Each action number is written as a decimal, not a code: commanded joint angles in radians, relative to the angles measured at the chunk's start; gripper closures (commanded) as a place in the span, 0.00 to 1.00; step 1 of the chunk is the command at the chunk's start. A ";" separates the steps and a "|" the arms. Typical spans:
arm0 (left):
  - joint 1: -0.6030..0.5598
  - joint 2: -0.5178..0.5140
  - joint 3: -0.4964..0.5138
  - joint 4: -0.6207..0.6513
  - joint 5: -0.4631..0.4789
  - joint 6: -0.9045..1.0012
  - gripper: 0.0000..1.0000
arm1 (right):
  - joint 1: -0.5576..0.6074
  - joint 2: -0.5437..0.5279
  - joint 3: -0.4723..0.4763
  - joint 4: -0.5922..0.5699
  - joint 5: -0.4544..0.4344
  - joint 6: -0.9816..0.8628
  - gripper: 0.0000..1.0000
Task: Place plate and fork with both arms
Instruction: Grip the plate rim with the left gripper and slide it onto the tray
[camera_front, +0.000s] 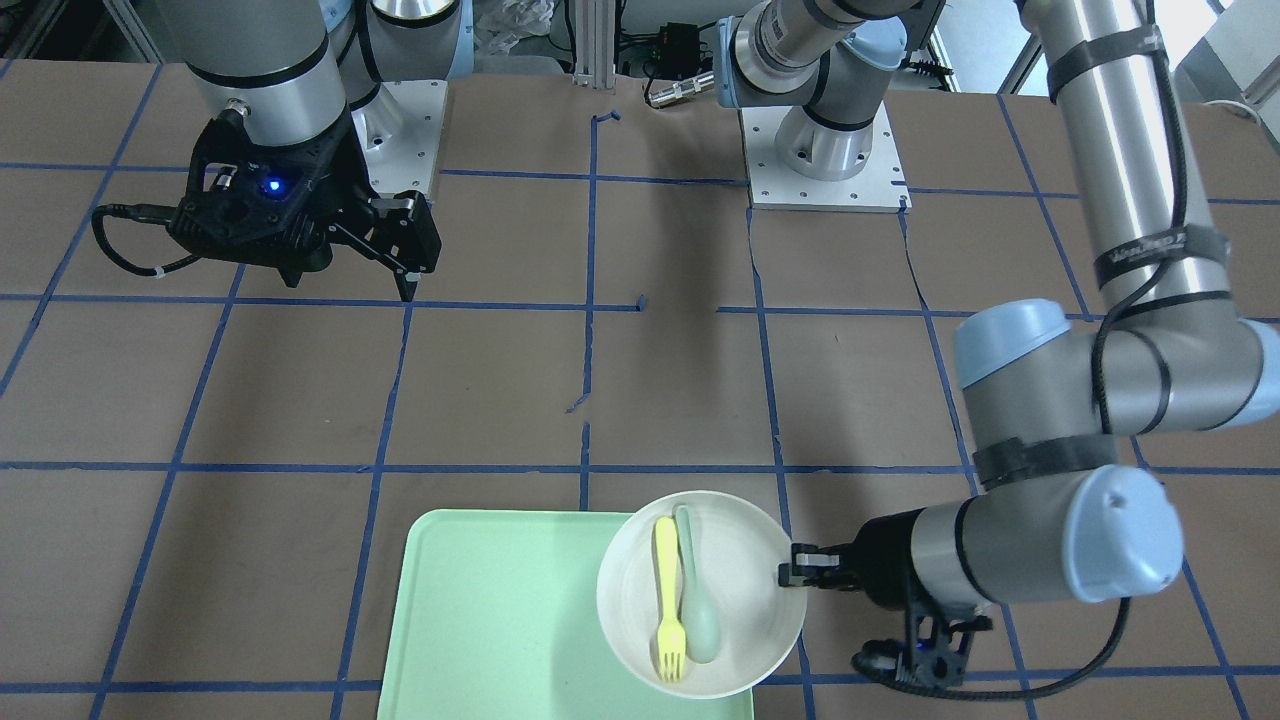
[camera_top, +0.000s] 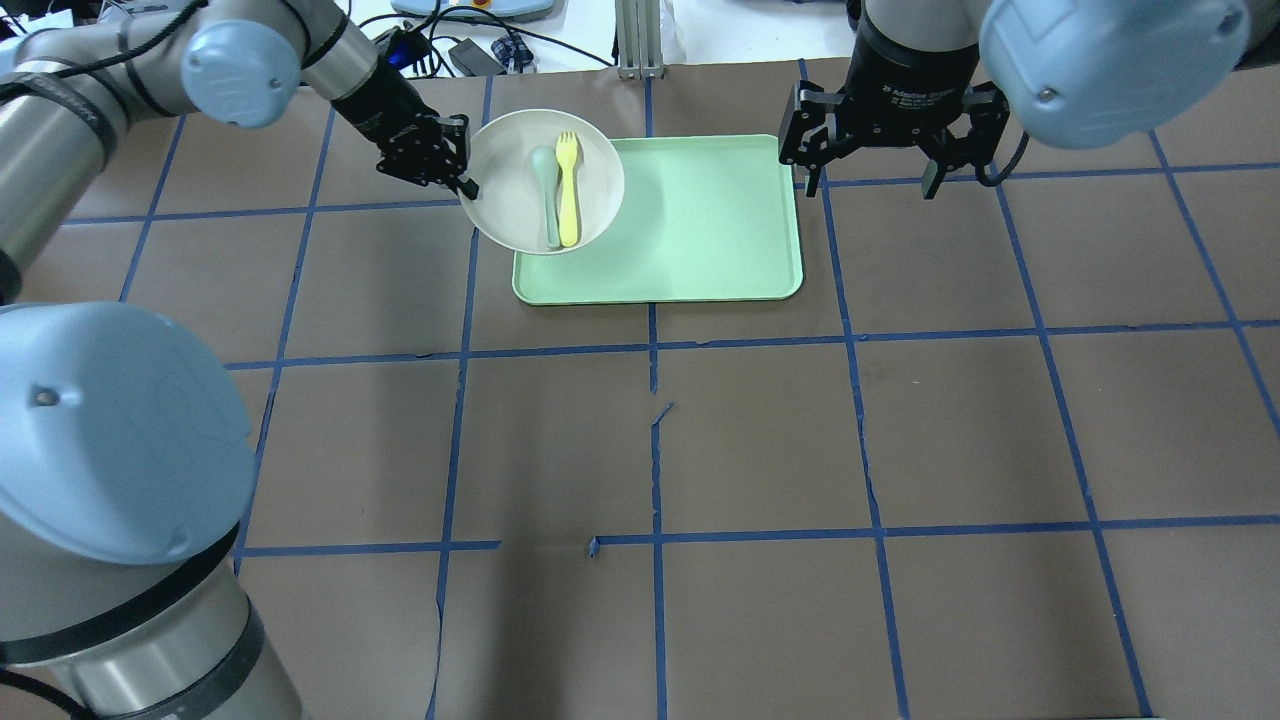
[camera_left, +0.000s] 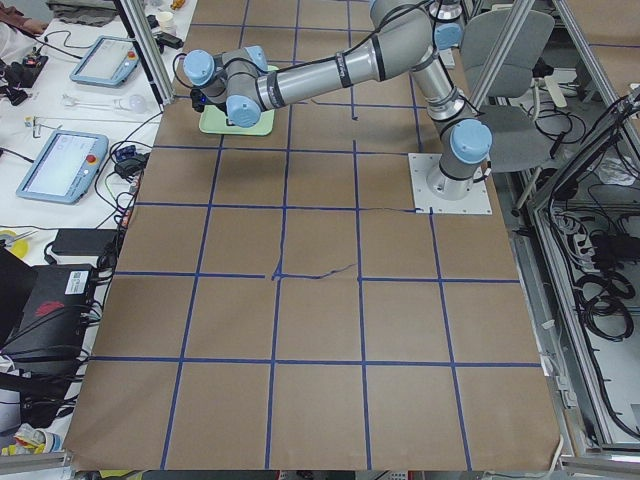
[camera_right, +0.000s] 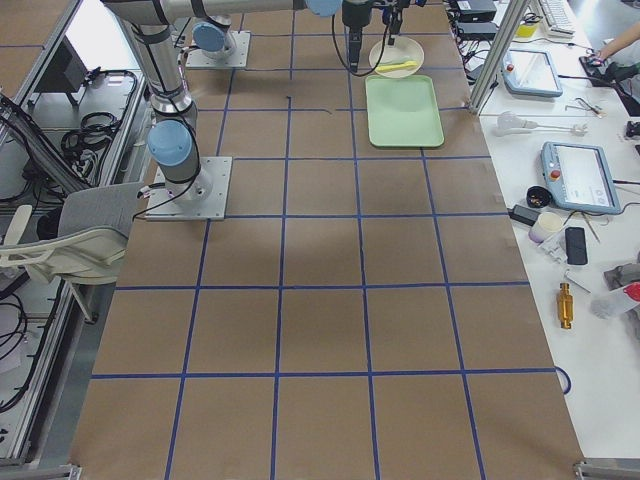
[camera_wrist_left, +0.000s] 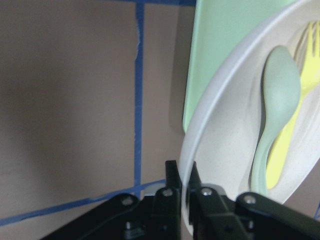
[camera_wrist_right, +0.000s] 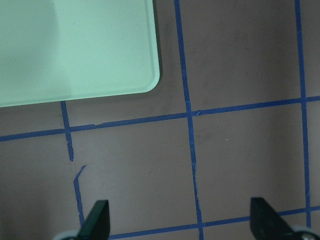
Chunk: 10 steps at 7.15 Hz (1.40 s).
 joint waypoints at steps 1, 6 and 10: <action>-0.053 -0.136 0.081 0.089 -0.044 0.012 1.00 | 0.000 0.000 0.000 0.001 0.000 0.000 0.00; -0.100 -0.198 0.090 0.086 -0.115 0.098 1.00 | 0.000 0.000 0.000 0.003 0.000 0.000 0.00; -0.113 -0.149 0.089 0.077 -0.099 0.070 0.00 | 0.000 0.000 0.002 0.003 -0.002 0.000 0.00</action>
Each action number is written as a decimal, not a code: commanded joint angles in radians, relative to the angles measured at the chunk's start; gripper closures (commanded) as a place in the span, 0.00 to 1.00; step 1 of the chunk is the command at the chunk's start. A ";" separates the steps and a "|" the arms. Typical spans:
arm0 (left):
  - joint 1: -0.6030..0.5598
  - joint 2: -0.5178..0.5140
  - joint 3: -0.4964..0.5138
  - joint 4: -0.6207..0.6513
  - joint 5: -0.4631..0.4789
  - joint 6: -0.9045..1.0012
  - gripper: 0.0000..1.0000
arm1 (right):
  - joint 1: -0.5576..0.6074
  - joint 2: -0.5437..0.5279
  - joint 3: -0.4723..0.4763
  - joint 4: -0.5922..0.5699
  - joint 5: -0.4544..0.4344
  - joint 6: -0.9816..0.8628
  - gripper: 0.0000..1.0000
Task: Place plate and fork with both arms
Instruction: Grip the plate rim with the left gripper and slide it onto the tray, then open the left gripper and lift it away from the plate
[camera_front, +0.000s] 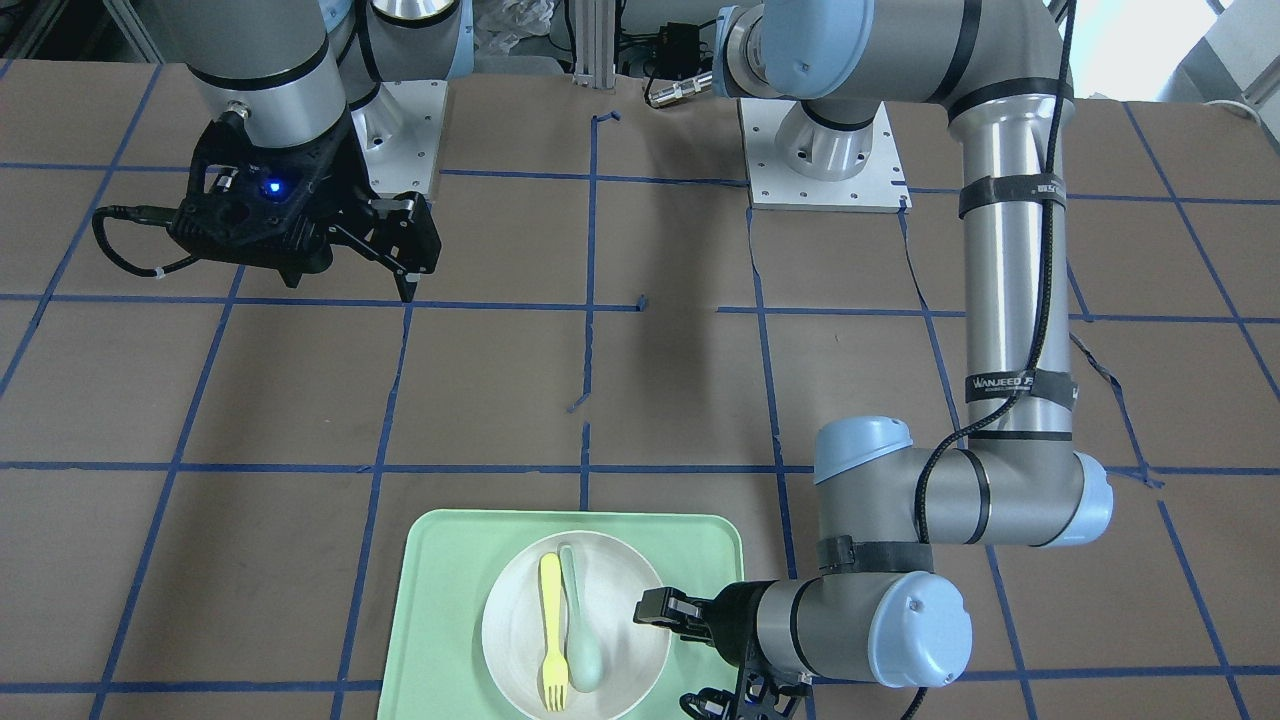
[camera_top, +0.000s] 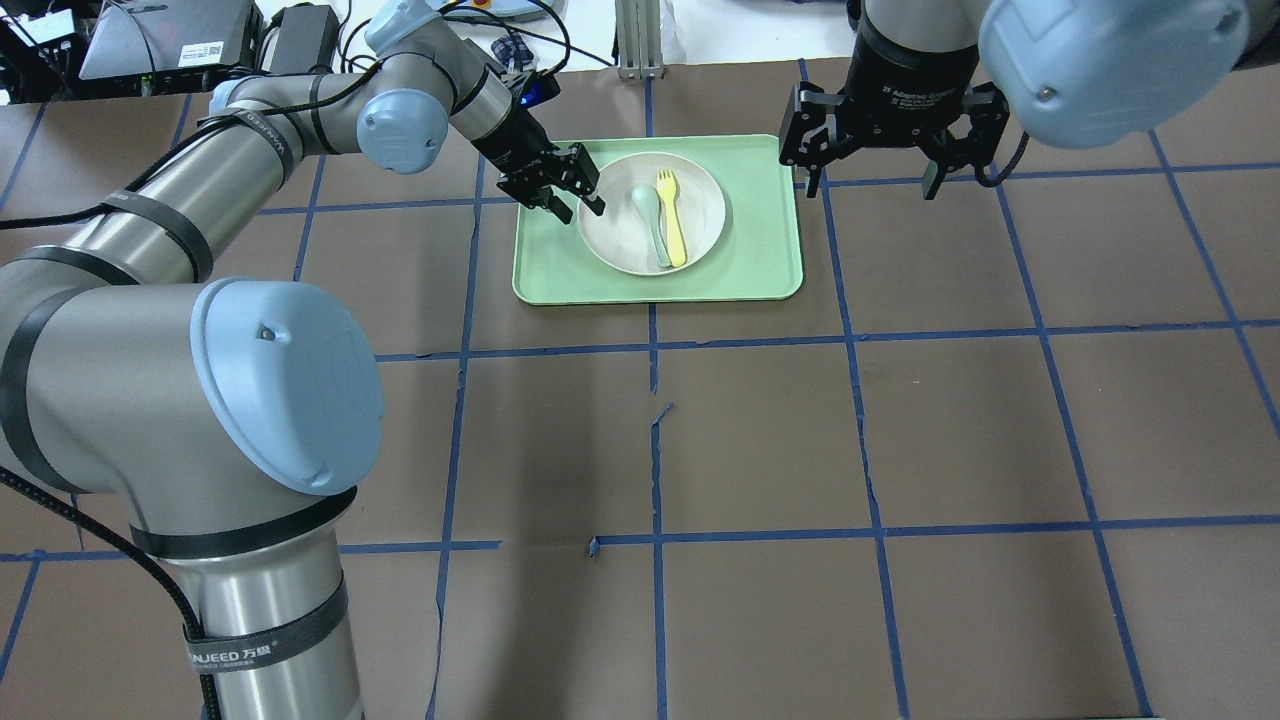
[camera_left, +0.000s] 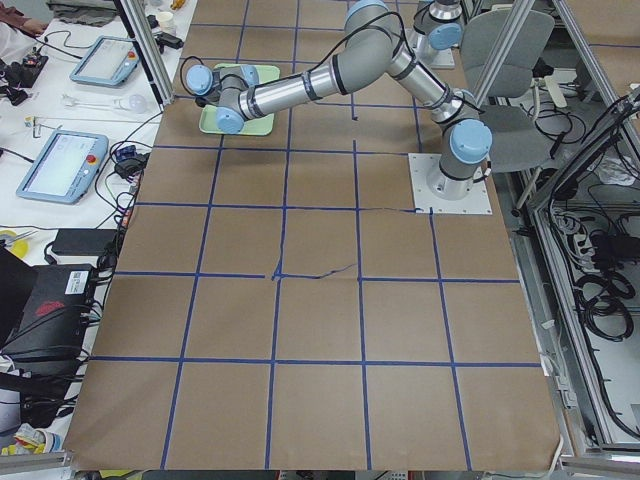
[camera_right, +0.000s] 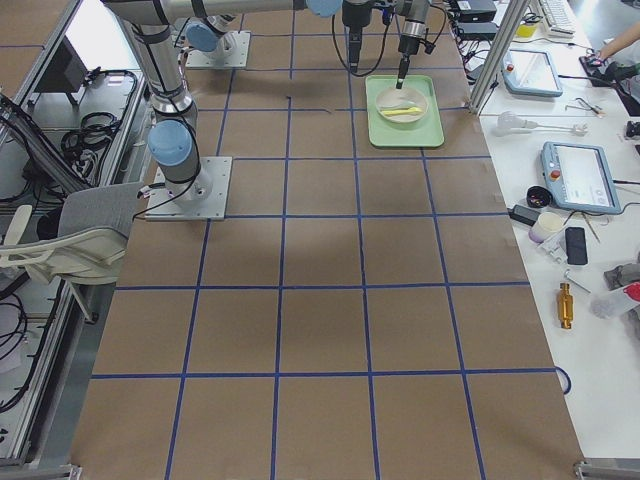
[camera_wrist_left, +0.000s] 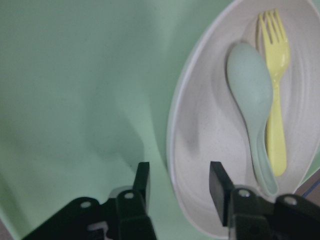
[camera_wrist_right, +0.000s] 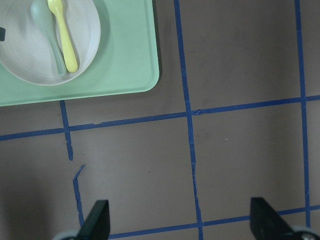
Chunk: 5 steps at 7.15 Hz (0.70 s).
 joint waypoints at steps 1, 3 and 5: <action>0.000 0.084 -0.006 -0.031 0.052 -0.045 0.00 | 0.000 0.000 0.001 -0.002 0.001 0.000 0.00; 0.016 0.211 -0.012 -0.184 0.278 -0.047 0.00 | 0.000 0.000 0.001 -0.002 0.000 0.000 0.00; 0.021 0.376 -0.028 -0.328 0.528 -0.047 0.00 | 0.000 0.000 0.001 -0.005 0.001 -0.002 0.00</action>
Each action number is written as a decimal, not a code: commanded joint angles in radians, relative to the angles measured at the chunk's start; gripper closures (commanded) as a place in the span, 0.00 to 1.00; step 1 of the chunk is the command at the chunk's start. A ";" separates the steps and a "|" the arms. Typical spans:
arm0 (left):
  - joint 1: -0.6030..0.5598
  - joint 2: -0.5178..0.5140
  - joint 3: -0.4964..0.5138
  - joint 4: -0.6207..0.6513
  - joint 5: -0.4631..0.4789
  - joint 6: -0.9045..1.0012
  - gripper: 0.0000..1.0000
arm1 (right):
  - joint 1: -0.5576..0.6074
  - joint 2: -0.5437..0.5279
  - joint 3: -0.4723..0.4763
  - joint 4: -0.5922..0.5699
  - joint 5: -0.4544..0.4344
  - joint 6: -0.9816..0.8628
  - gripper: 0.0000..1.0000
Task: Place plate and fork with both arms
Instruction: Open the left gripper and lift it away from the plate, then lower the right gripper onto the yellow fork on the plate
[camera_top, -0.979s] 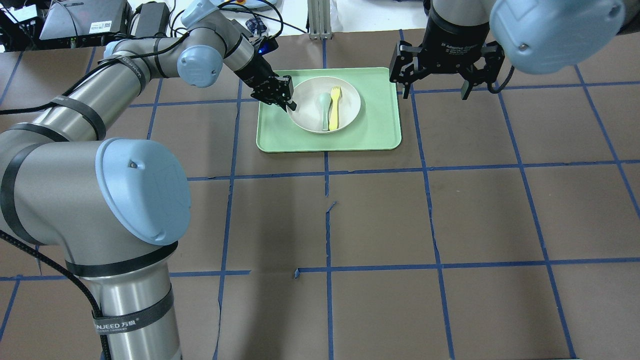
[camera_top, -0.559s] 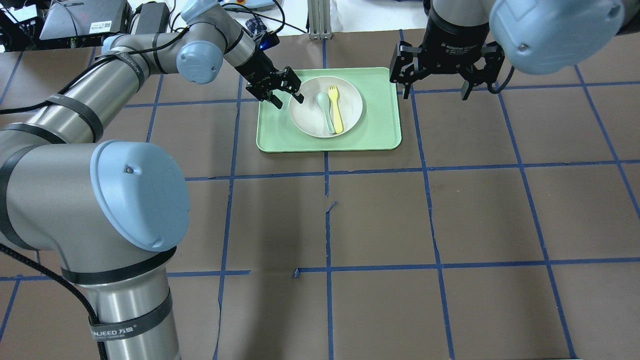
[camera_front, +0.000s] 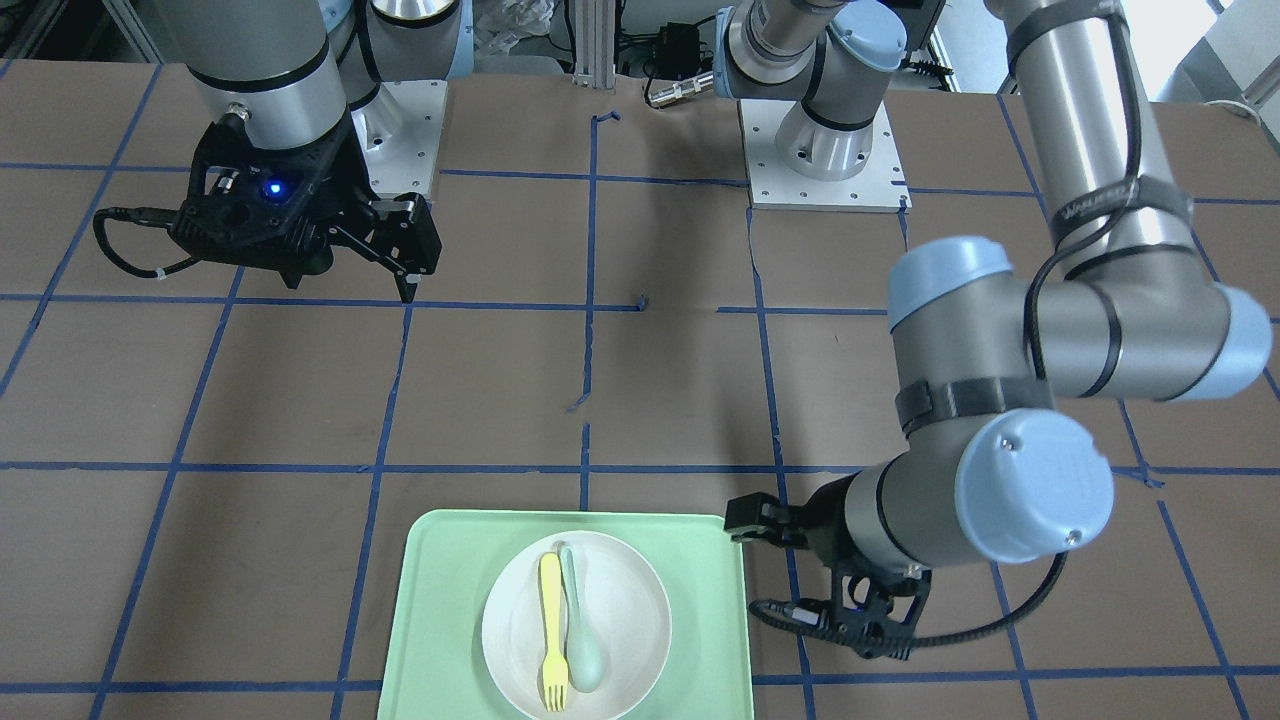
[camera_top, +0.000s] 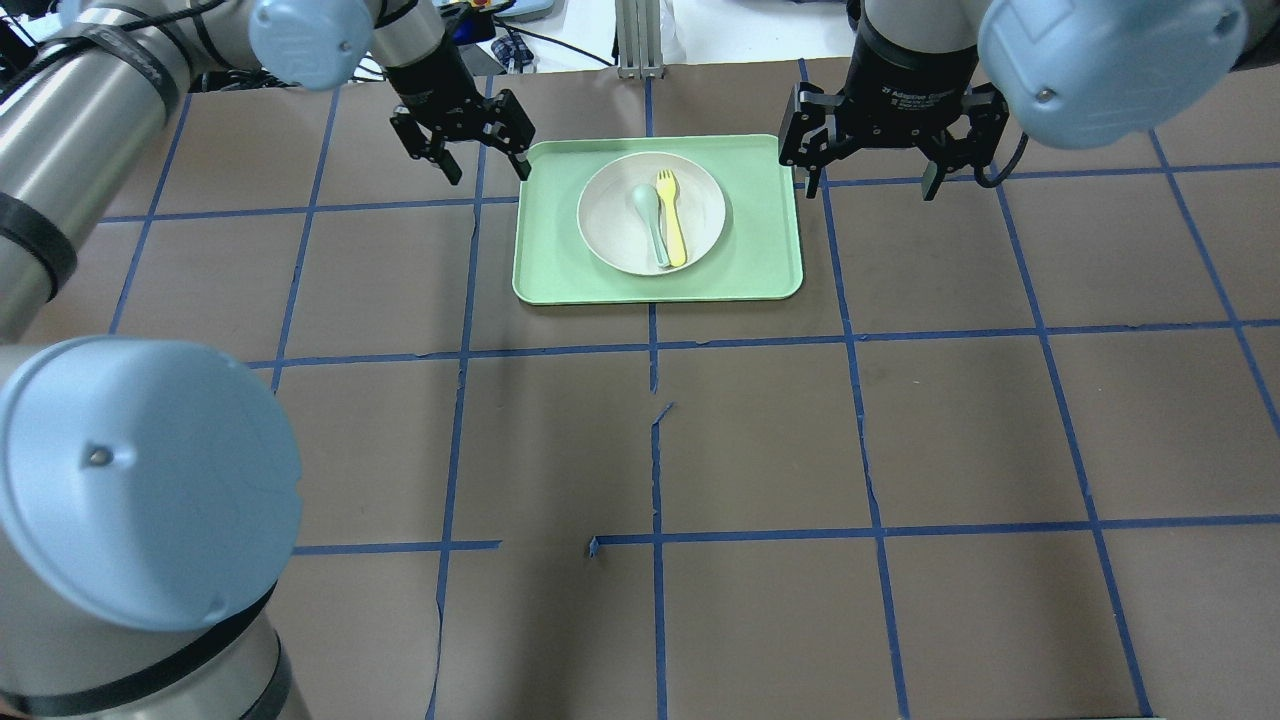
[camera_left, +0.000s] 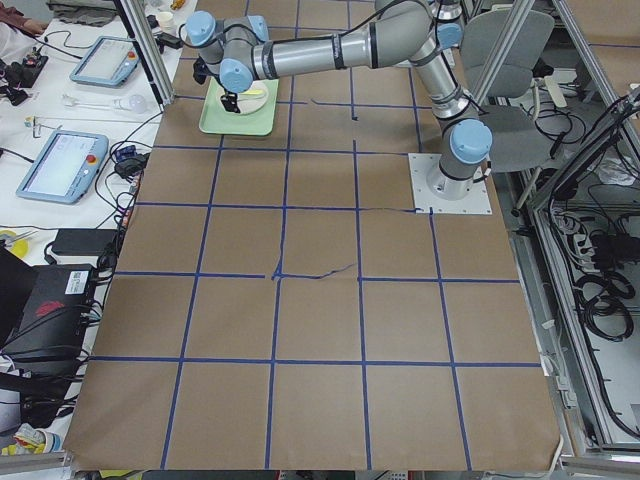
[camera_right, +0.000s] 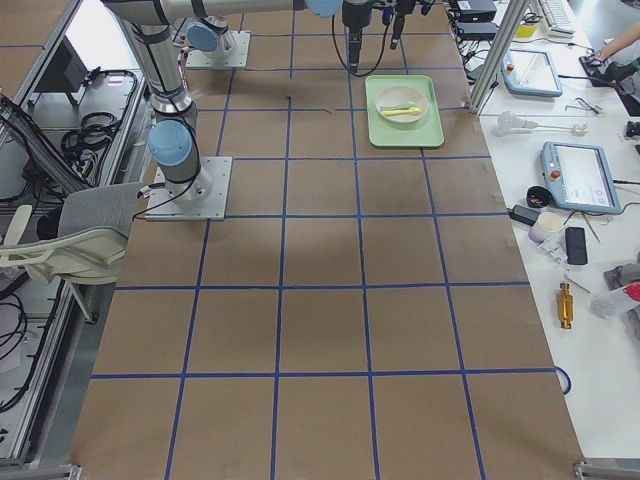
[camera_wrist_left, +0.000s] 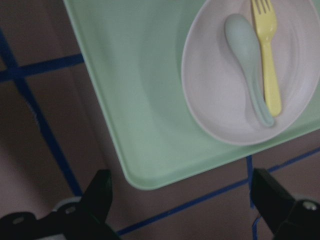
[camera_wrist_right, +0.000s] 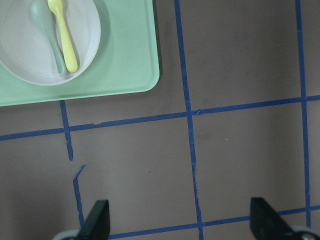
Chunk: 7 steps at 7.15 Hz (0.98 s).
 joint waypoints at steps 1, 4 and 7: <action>0.005 0.183 -0.040 -0.106 0.204 -0.002 0.00 | 0.000 0.000 0.000 -0.007 0.002 -0.001 0.00; 0.004 0.402 -0.256 -0.189 0.239 -0.051 0.00 | -0.002 0.031 -0.008 -0.019 0.020 -0.018 0.00; 0.001 0.495 -0.346 -0.154 0.228 -0.209 0.00 | 0.000 0.182 -0.012 -0.198 0.126 -0.085 0.00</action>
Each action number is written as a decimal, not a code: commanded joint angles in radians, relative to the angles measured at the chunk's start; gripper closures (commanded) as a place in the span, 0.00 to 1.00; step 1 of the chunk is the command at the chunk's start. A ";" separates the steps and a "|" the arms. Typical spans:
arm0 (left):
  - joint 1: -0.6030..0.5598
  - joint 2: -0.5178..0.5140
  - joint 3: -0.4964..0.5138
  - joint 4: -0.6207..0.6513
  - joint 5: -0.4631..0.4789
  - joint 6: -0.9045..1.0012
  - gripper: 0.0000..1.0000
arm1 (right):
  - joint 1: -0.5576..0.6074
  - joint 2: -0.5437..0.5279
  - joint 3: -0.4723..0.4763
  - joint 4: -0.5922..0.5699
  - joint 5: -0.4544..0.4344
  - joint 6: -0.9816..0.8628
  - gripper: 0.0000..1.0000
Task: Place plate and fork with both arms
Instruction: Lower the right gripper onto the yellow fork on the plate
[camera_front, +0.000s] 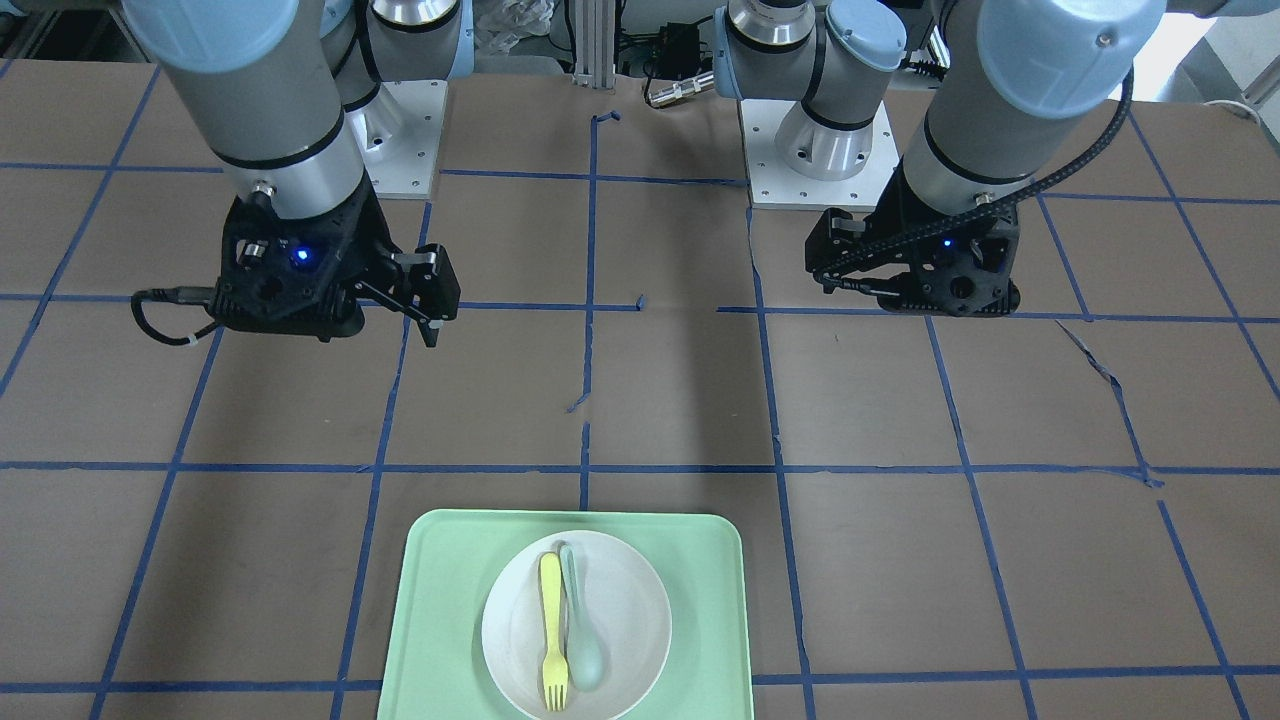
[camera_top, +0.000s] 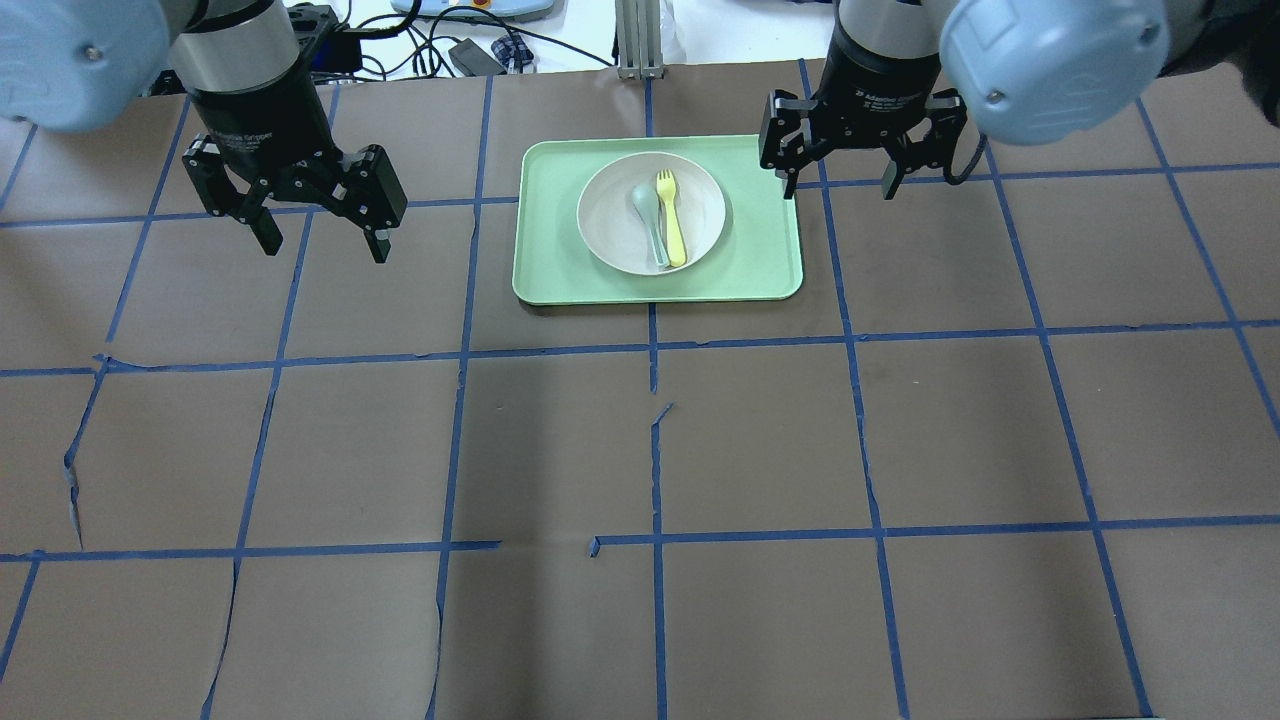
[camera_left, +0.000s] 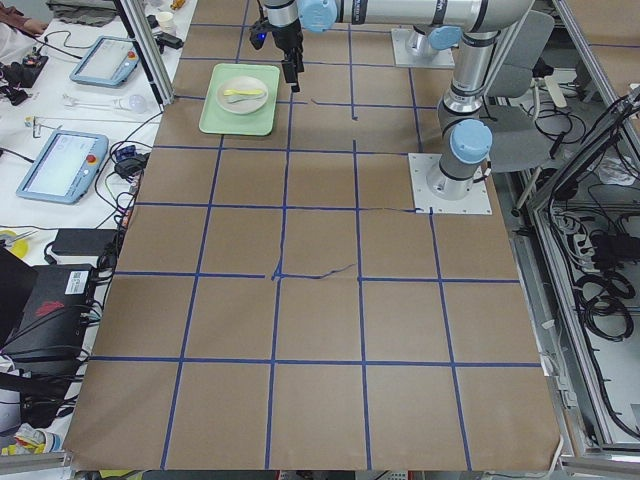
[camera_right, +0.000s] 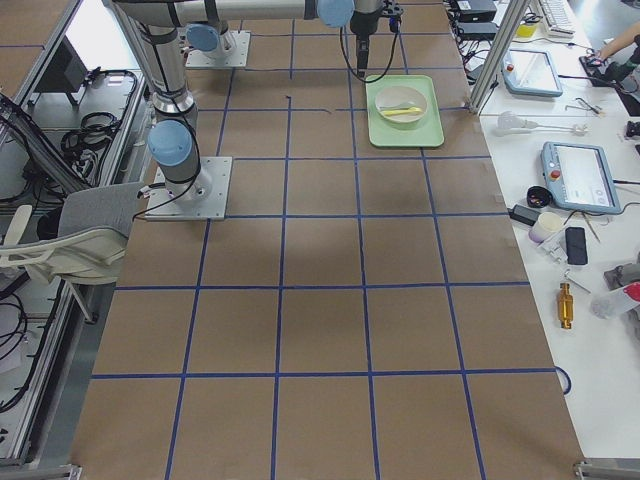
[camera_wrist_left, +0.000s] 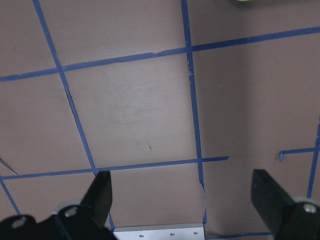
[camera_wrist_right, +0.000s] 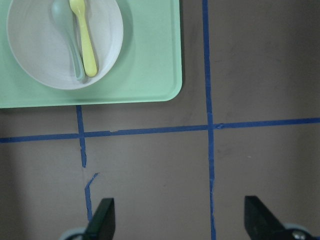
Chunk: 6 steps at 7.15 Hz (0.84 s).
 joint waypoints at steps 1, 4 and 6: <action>-0.001 0.006 -0.018 0.011 -0.005 -0.036 0.00 | 0.001 0.161 -0.011 -0.110 0.051 -0.034 0.02; 0.008 0.021 -0.035 0.043 -0.010 -0.029 0.00 | 0.007 0.392 -0.129 -0.243 0.083 -0.045 0.04; 0.008 0.027 -0.062 0.069 -0.010 -0.023 0.00 | 0.045 0.471 -0.139 -0.329 0.085 -0.068 0.04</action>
